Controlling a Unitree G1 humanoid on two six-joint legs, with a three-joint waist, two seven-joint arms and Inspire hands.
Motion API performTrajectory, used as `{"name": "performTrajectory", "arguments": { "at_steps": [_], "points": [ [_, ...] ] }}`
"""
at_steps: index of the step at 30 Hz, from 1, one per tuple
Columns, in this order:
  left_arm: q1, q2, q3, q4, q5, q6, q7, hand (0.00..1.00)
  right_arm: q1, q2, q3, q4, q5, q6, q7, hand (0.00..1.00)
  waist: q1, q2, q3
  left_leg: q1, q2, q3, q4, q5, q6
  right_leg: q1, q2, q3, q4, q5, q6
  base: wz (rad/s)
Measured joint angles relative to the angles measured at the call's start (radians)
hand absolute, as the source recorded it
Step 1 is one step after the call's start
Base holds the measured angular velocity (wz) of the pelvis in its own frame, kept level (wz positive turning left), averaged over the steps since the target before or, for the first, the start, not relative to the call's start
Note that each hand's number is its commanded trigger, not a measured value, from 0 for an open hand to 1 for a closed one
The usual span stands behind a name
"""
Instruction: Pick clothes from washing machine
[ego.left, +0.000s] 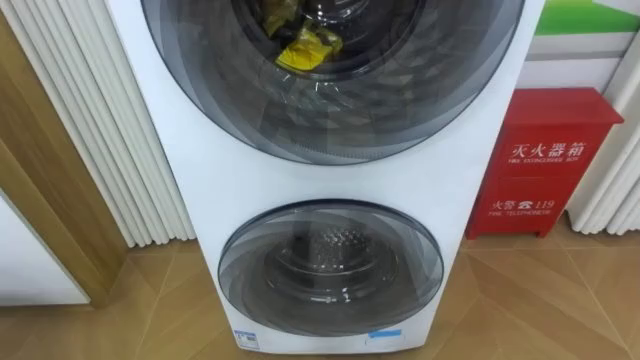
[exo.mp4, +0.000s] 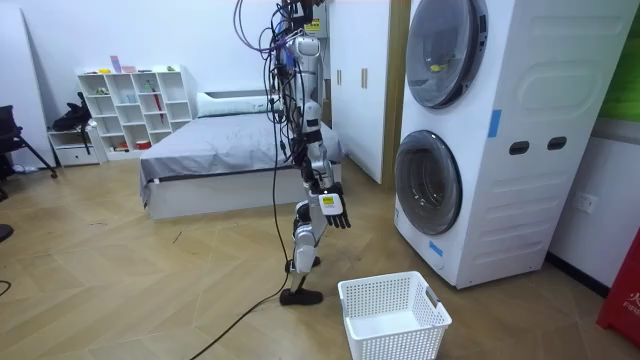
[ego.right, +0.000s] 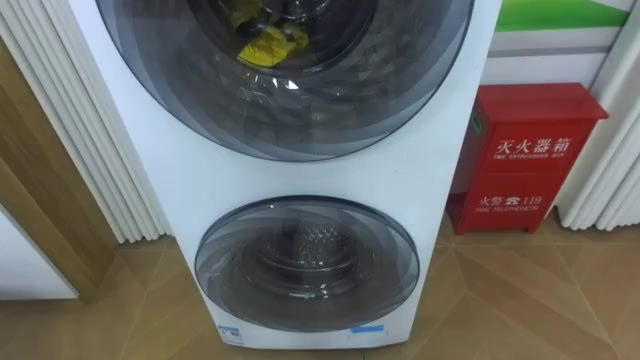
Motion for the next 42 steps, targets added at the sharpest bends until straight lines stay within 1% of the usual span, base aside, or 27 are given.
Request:
{"name": "performTrajectory", "arguments": {
  "at_steps": [6, 12, 15, 17, 18, 19, 20, 21, 24, 26, 27, 28, 29, 30, 31, 32, 33, 34, 35, 37, 38, 40, 42],
  "points": [
    [0.0, -0.001, 0.016, 0.001, -0.011, 0.006, -0.009, 0.0, -0.001, 0.0, 0.0, 0.0, -0.003, 0.01, 0.007, 0.0, 0.001, -0.002, 0.0004, -0.002, 0.0, 0.001, 0.0, 0.0, 0.0, -0.002, 0.0, 0.0, 0.001, 0.0, 0.0, 0.0],
    [0.0, 0.0, 0.018, 0.005, -0.017, 0.006, -0.023, 0.0, -0.007, -0.001, 0.002, 0.008, -0.009, 0.013, 0.009, 0.0, 0.003, -0.005, 0.0007, -0.003, 0.0, 0.003, 0.0, 0.0, 0.0, -0.005, 0.0, 0.0, 0.002, 0.0, 0.0, 0.0],
    [-0.002, 0.002, 0.017, 0.001, -0.019, 0.006, -0.029, 0.0, -0.016, -0.006, 0.002, 0.008, 0.003, 0.032, 0.007, 0.0, 0.003, -0.006, 0.0009, -0.003, 0.0, 0.003, 0.001, 0.0, 0.0, -0.005, -0.001, -0.003, 0.002, 0.0, 0.0, 0.0],
    [0.001, 0.006, 0.017, -0.001, -0.018, 0.006, -0.037, 0.0, -0.025, -0.007, -0.002, -0.001, 0.002, 0.036, 0.005, 0.0, 0.001, -0.008, 0.001, -0.006, 0.0, 0.0, 0.005, 0.0, 0.0, -0.002, -0.002, -0.016, 0.002, 0.0, 0.0, 0.06],
    [-0.001, 0.01, 0.019, -0.004, -0.017, 0.006, -0.045, 0.0, -0.032, -0.009, -0.006, -0.021, 0.002, 0.041, 0.002, 0.0, 0.0, -0.011, 0.001, -0.01, 0.0, -0.002, 0.008, 0.0, 0.0, -0.003, -0.002, -0.023, 0.002, 0.0, 0.0, 0.07],
    [-0.005, 0.011, 0.029, -0.006, -0.015, 0.007, -0.05, 0.0, -0.039, -0.01, -0.034, -0.071, -0.007, 0.058, -0.009, 0.0, 0.0, -0.014, 0.0013, -0.017, 0.0, -0.005, 0.013, 0.0, 0.0, -0.007, -0.002, -0.025, 0.002, 0.0, 0.0, 0.07],
    [-0.005, 0.01, 0.04, -0.007, -0.015, 0.007, -0.055, 0.0, -0.042, -0.011, -0.053, -0.109, -0.015, 0.065, -0.015, 0.0, -0.001, -0.015, 0.0032, -0.021, -0.001, -0.007, 0.019, 0.0, 0.0, -0.008, -0.002, -0.027, 0.002, 0.0, 0.0, 0.06],
    [-0.014, 0.012, 0.043, -0.007, -0.015, 0.007, -0.061, 0.0, -0.064, -0.012, -0.083, -0.158, -0.024, 0.065, -0.028, 0.0, -0.001, -0.019, 0.0059, -0.023, -0.001, -0.008, 0.023, 0.0, 0.0, -0.008, -0.002, -0.03, 0.001, 0.0, 0.0, 0.03],
    [-0.021, 0.022, 0.037, -0.003, -0.016, 0.009, -0.075, 0.0, -0.152, -0.034, -0.095, -0.241, -0.028, 0.059, -0.072, 0.0, 0.007, -0.026, 0.0058, -0.02, -0.001, -0.012, 0.024, 0.0, 0.001, -0.006, -0.002, -0.027, 0.002, 0.0, 0.0, 0.0],
    [-0.022, 0.026, 0.037, -0.005, -0.015, 0.016, -0.084, 0.0, -0.202, -0.046, -0.096, -0.306, -0.042, 0.051, -0.089, 0.0, 0.003, -0.027, 0.0056, -0.021, -0.001, -0.015, 0.029, 0.001, 0.002, -0.005, -0.002, -0.026, 0.002, 0.0, 0.0, 0.02],
    [-0.022, 0.03, 0.037, -0.008, -0.014, 0.025, -0.088, 0.0, -0.239, -0.052, -0.098, -0.315, -0.046, 0.041, -0.098, 0.0, 0.004, -0.028, 0.0042, -0.021, -0.001, -0.014, 0.031, 0.001, 0.002, -0.002, -0.002, -0.027, 0.002, 0.0, 0.001, 0.04],
    [-0.025, 0.032, 0.04, -0.009, -0.003, 0.031, -0.092, 0.0, -0.271, -0.054, -0.112, -0.331, -0.066, 0.043, -0.112, 0.0, 0.009, -0.032, 0.0032, -0.022, -0.001, -0.013, 0.034, 0.001, 0.002, -0.003, -0.002, -0.027, 0.004, 0.0, 0.001, 0.0],
    [-0.028, 0.034, 0.042, -0.009, 0.006, 0.035, -0.095, 0.0, -0.281, -0.059, -0.114, -0.352, -0.071, 0.046, -0.124, 0.0, 0.015, -0.031, 0.0022, -0.024, -0.001, -0.013, 0.034, 0.001, 0.002, -0.007, -0.002, -0.026, 0.005, 0.0, 0.001, 0.0],
    [-0.027, 0.038, 0.047, -0.008, 0.014, 0.044, -0.101, 0.0, -0.299, -0.072, -0.113, -0.393, -0.07, 0.046, -0.139, 0.0, 0.027, -0.03, 0.0027, -0.027, -0.001, -0.013, 0.034, 0.002, 0.003, -0.009, -0.003, -0.025, 0.004, 0.0, 0.001, 0.0],
    [-0.028, 0.042, 0.048, -0.017, 0.015, 0.055, -0.106, 0.0, -0.318, -0.088, -0.112, -0.416, -0.063, 0.046, -0.152, 0.0, 0.03, -0.035, 0.002, -0.027, -0.001, -0.014, 0.034, 0.002, 0.003, -0.009, -0.003, -0.027, 0.003, 0.0, 0.001, 0.0],
    [-0.023, 0.044, 0.048, -0.024, 0.015, 0.058, -0.108, 0.0, -0.326, -0.094, -0.112, -0.425, -0.063, 0.046, -0.16, 0.0, 0.031, -0.038, -0.0002, -0.028, -0.002, -0.014, 0.034, 0.002, 0.003, -0.008, -0.003, -0.031, 0.003, 0.0, 0.001, 0.11],
    [-0.014, 0.048, 0.052, -0.037, 0.015, 0.063, -0.109, 0.0, -0.338, -0.105, -0.113, -0.446, -0.065, 0.046, -0.176, 0.0, 0.03, -0.044, -0.0059, -0.031, -0.002, -0.019, 0.034, 0.002, 0.003, -0.008, -0.004, -0.044, 0.004, 0.0, 0.001, 0.13],
    [-0.009, 0.051, 0.058, -0.053, 0.019, 0.07, -0.111, 0.0, -0.356, -0.115, -0.117, -0.464, -0.071, 0.048, -0.191, 0.0, 0.033, -0.051, -0.0089, -0.031, -0.003, -0.021, 0.034, 0.003, 0.004, -0.008, -0.005, -0.046, 0.006, 0.0, 0.001, 0.11],
    [-0.007, 0.052, 0.059, -0.053, 0.02, 0.072, -0.113, 0.0, -0.374, -0.116, -0.124, -0.467, -0.073, 0.049, -0.201, 0.0, 0.036, -0.052, -0.0092, -0.029, -0.003, -0.02, 0.034, 0.003, 0.004, -0.007, -0.005, -0.046, 0.008, 0.0, 0.001, 0.0],
    [-0.002, 0.06, 0.064, -0.051, 0.028, 0.079, -0.121, 0.0, -0.439, -0.12, -0.156, -0.498, -0.073, 0.053, -0.249, 0.0, 0.04, -0.057, -0.0069, -0.022, -0.003, -0.023, 0.032, 0.005, 0.006, -0.006, -0.005, -0.047, 0.019, 0.0, 0.001, 0.0],
    [-0.003, 0.063, 0.064, -0.051, 0.036, 0.08, -0.125, 0.0, -0.452, -0.124, -0.156, -0.509, -0.076, 0.053, -0.258, 0.0, 0.044, -0.058, -0.0063, -0.02, -0.003, -0.024, 0.031, 0.005, 0.006, -0.004, -0.005, -0.047, 0.019, 0.0, 0.001, 0.0],
    [-0.004, 0.072, 0.063, -0.053, 0.043, 0.082, -0.13, 0.0, -0.526, -0.143, -0.155, -0.516, -0.077, 0.052, -0.277, 0.0, 0.056, -0.07, -0.0035, -0.019, -0.003, -0.028, 0.029, 0.005, 0.006, -0.004, -0.005, -0.047, 0.018, 0.001, 0.001, 0.0],
    [-0.003, 0.077, 0.064, -0.066, 0.058, 0.092, -0.129, 0.0, -0.557, -0.156, -0.155, -0.542, -0.077, 0.052, -0.294, 0.0, 0.066, -0.078, -0.0035, -0.02, -0.003, -0.03, 0.029, 0.005, 0.006, -0.005, -0.005, -0.048, 0.018, 0.001, 0.001, 0.0]
  ]
}}
